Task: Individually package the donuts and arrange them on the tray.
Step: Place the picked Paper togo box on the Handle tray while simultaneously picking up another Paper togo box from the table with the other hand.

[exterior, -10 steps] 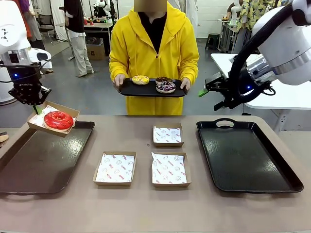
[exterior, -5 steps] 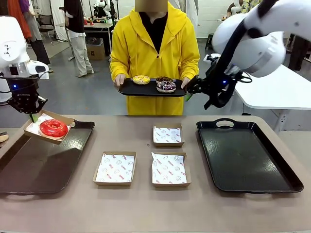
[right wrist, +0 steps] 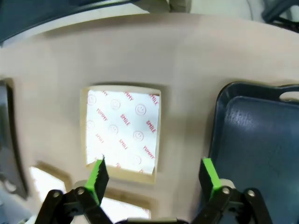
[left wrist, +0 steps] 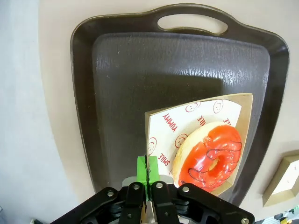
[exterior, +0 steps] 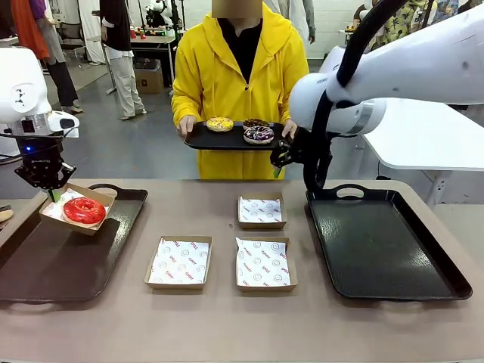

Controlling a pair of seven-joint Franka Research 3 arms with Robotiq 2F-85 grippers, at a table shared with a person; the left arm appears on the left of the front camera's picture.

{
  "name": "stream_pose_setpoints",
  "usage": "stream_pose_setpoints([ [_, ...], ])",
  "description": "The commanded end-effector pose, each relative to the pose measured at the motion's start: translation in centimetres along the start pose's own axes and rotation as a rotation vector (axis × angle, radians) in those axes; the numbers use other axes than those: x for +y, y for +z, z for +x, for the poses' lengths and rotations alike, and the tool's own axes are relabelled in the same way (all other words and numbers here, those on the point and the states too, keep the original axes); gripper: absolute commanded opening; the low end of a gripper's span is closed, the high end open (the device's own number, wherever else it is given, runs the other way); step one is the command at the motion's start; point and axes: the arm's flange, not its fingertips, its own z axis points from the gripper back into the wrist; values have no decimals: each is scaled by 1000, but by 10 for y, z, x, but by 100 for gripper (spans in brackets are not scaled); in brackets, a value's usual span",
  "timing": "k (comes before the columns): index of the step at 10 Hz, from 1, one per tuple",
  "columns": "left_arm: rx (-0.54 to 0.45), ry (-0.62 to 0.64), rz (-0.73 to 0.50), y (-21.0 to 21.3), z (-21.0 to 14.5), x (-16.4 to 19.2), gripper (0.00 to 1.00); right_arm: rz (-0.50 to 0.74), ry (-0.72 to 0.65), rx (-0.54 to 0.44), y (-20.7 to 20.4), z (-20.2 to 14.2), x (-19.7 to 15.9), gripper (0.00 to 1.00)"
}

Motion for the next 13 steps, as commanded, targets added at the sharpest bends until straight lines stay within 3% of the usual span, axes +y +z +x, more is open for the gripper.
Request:
stream_pose_setpoints([
  [1, -13, -2, 0, 7, -2, -1, 1, -86, -14, 5, -22, 17, 23, 100],
  [6, -13, -2, 0, 7, -2, -1, 1, -126, -23, -5, -65, 14, 38, 100],
  [13, -13, -2, 0, 7, -2, -1, 1, -89, -2, 30, -65, 7, 33, 100],
])
